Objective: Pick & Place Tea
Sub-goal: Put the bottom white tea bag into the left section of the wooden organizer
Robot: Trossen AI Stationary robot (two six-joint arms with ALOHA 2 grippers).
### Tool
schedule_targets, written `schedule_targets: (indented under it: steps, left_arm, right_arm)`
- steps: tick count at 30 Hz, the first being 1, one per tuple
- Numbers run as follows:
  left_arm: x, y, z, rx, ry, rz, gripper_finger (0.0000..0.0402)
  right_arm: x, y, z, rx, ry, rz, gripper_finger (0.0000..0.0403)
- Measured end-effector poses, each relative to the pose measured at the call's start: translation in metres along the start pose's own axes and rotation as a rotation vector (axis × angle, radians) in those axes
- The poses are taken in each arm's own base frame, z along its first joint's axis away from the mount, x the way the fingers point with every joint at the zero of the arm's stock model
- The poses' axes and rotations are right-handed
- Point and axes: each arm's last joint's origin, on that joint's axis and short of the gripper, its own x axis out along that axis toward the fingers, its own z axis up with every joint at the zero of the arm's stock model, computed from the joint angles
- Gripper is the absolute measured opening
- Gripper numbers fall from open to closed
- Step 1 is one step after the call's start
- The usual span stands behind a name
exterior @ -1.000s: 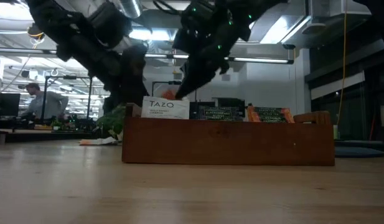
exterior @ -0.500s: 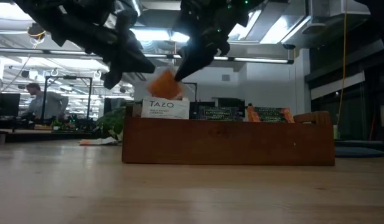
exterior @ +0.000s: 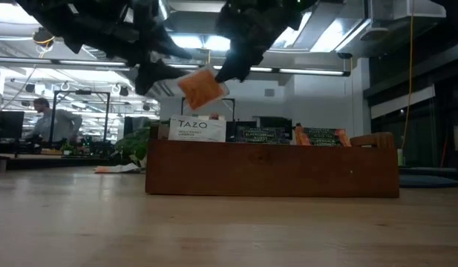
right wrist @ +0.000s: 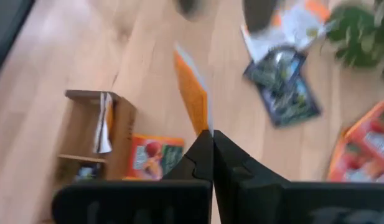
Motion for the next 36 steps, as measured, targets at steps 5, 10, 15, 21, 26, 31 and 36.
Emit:
schedule_targets:
  steps: [5,10,15,21,26,31,36]
  left_arm:
    - [0.001,-0.008,0.000,0.135,-0.014,-0.039,0.0199]
    - [0.003,-0.008,-0.005,0.166,0.031,-0.026,0.0200]
    - [0.006,-0.005,-0.009,0.176,0.054,-0.011,0.0200]
    - [0.009,-0.004,-0.011,0.170,0.072,-0.004,0.0199]
    - [0.009,-0.004,-0.009,0.167,0.058,-0.007,0.0152]
    - [0.009,-0.005,-0.007,0.169,0.039,-0.023,0.0060]
    - [0.009,-0.006,-0.008,0.160,0.043,-0.028,0.0012]
  right_arm:
    - [-0.001,-0.003,-0.002,0.104,0.010,0.014,0.0000]
    - [-0.004,-0.001,0.002,0.105,-0.017,0.053,0.0000]
    - [-0.012,0.000,0.013,0.106,-0.057,0.052,0.0000]
    - [-0.025,0.001,0.029,0.082,-0.114,0.041,0.0000]
    - [-0.027,0.002,0.030,0.085,-0.109,0.042,0.0000]
    - [-0.027,0.002,0.029,0.087,-0.105,0.039,0.0002]
    - [-0.027,0.001,0.029,0.120,-0.102,0.026,0.0016]
